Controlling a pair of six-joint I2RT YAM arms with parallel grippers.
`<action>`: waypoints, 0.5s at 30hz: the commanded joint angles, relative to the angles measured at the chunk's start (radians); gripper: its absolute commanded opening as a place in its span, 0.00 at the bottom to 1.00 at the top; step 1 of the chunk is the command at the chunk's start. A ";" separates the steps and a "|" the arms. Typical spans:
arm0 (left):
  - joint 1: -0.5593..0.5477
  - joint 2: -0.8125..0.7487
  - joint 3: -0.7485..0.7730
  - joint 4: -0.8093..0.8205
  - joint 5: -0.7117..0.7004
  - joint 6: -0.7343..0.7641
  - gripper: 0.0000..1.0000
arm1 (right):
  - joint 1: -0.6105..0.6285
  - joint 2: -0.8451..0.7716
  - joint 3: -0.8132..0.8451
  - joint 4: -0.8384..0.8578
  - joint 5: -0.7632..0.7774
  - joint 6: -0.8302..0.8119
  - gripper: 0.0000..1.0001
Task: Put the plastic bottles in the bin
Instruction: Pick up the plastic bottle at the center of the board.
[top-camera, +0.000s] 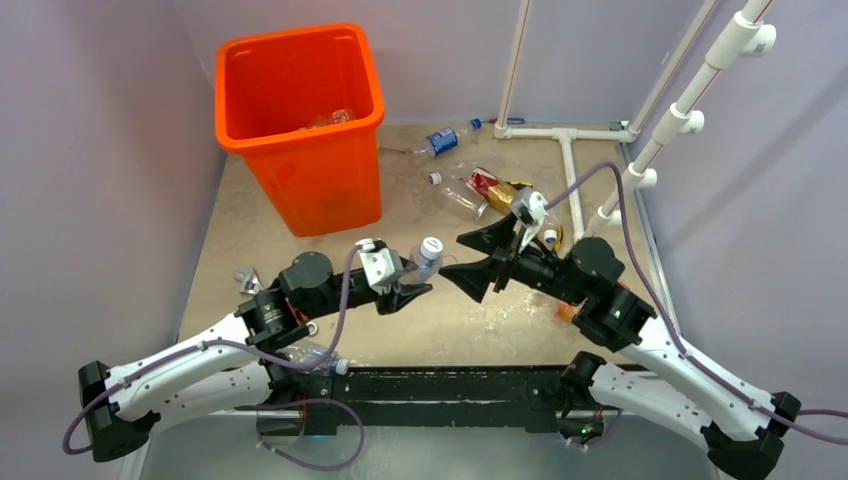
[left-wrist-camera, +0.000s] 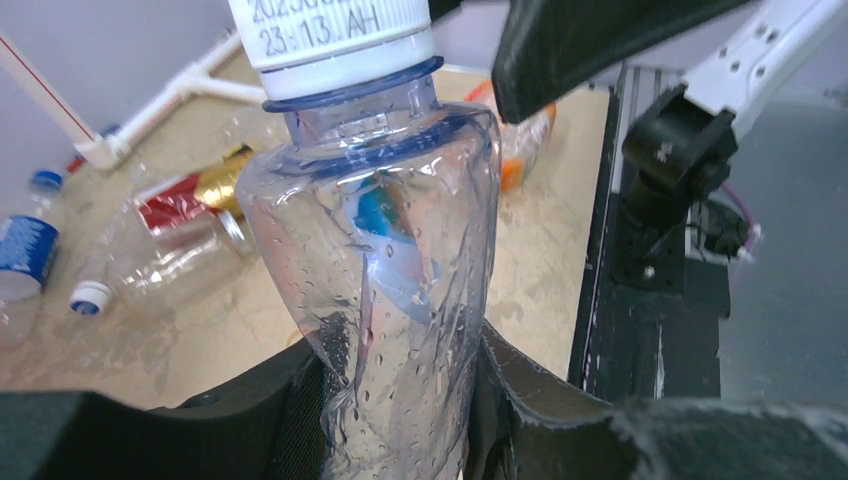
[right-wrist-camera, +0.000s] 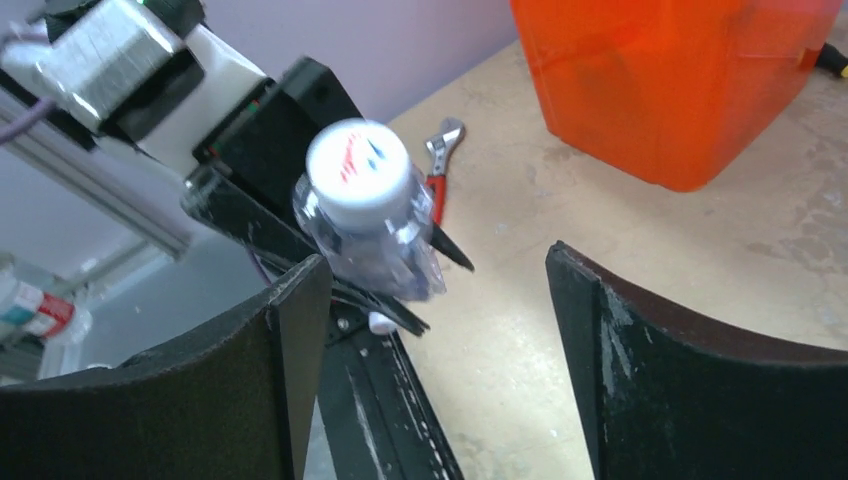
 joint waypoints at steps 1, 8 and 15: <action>0.031 -0.070 -0.021 0.157 0.022 -0.042 0.19 | 0.004 -0.104 -0.148 0.324 0.094 0.127 0.81; 0.067 -0.093 -0.043 0.215 0.042 -0.105 0.17 | 0.005 -0.058 -0.322 0.847 0.034 0.333 0.87; 0.067 -0.087 -0.049 0.231 0.056 -0.119 0.17 | 0.019 0.084 -0.240 0.969 0.048 0.320 0.94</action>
